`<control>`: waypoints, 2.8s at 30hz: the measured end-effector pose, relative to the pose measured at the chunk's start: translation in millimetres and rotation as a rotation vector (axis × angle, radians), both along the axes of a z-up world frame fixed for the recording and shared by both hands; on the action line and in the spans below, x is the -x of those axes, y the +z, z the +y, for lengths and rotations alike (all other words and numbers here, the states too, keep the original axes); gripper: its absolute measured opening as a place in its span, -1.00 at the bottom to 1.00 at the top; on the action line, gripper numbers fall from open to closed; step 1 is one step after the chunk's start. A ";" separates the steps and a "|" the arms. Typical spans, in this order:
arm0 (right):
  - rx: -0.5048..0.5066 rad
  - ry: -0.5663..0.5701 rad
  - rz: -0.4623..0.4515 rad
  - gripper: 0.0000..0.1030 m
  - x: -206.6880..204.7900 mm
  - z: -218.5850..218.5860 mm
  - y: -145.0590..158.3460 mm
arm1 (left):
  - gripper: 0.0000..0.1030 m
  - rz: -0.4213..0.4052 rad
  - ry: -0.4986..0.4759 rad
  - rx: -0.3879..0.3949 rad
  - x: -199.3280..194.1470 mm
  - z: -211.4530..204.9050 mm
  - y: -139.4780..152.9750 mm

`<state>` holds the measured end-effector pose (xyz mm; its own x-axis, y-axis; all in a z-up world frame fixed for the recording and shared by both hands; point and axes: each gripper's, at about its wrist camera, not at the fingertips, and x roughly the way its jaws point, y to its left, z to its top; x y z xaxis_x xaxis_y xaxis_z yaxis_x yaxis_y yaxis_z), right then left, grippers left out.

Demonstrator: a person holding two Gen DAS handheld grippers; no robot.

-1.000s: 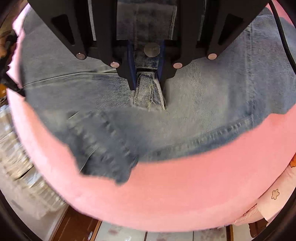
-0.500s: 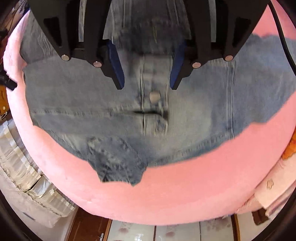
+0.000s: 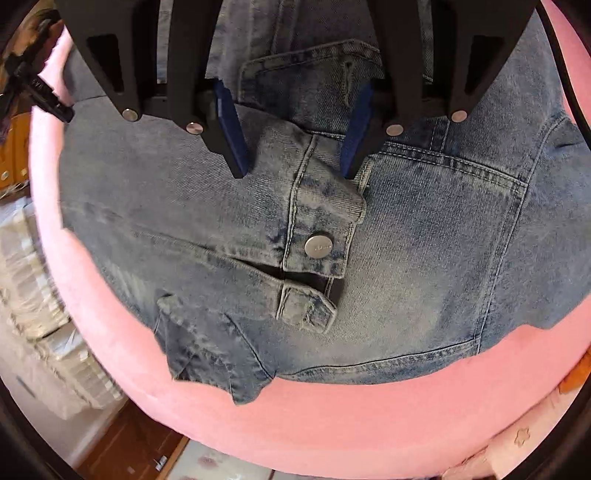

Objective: Fold large clothes

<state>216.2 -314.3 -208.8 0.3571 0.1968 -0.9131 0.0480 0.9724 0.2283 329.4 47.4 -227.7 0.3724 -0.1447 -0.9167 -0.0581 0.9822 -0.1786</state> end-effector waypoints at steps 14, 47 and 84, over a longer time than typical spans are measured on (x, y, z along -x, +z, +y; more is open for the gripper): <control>-0.001 -0.012 -0.010 -0.60 42.0 -7.8 26.8 | -0.04 -0.010 -0.089 -0.134 37.9 -16.8 9.6; -0.161 0.007 0.171 -0.24 238.0 -4.4 2.7 | -0.04 0.119 -0.116 -0.181 275.3 36.7 14.9; 0.127 0.205 -0.051 -0.69 213.3 102.4 93.8 | 0.08 -0.068 0.042 -0.178 306.0 129.3 125.2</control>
<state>2.9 -211.9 -115.0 0.3678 0.1543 -0.9170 -0.1615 0.9817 0.1005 23.4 176.7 -102.5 0.4367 0.0341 -0.8989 -0.0931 0.9956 -0.0075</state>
